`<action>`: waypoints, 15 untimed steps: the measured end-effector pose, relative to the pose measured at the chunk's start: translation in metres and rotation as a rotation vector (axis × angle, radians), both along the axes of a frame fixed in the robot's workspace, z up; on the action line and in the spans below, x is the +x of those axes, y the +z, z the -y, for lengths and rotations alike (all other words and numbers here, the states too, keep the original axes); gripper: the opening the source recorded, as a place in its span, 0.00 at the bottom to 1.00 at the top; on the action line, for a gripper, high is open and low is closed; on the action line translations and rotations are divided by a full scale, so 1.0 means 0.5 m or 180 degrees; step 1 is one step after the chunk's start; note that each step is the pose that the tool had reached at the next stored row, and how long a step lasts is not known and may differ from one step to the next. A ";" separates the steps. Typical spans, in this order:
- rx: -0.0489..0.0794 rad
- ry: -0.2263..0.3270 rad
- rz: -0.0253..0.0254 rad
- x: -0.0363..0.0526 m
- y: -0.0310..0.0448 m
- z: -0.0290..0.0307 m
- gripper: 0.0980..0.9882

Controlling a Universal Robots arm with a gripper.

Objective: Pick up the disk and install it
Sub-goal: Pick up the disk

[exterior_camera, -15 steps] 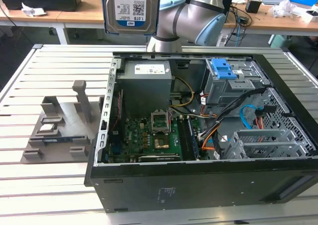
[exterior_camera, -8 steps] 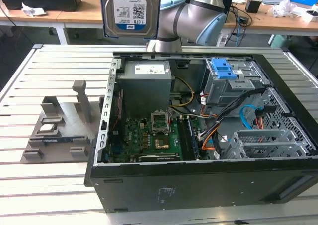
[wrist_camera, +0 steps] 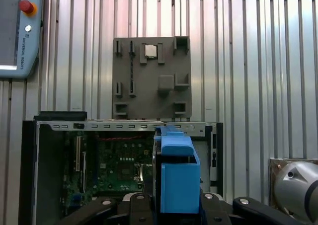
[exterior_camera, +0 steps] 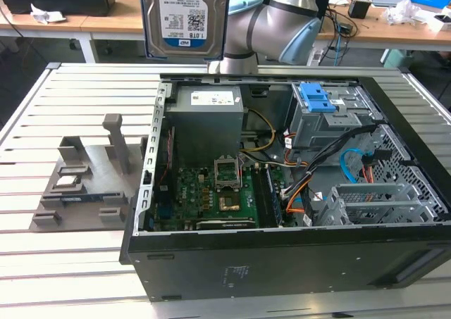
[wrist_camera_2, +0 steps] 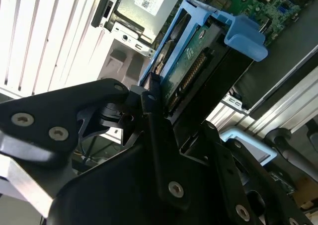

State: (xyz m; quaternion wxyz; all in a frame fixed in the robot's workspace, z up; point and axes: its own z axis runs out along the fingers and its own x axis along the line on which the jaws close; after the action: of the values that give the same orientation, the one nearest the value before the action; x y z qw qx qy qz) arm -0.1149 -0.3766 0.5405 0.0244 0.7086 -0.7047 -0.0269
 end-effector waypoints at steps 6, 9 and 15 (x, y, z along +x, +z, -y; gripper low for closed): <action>-0.0001 0.0000 0.0000 0.000 0.000 0.025 0.30; -0.0002 0.0000 0.0000 0.000 0.000 0.035 0.30; -0.0004 0.0000 0.0000 0.000 0.000 0.056 0.30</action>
State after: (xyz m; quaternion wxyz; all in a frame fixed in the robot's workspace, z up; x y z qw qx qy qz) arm -0.1148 -0.4047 0.5405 0.0248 0.7086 -0.7047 -0.0265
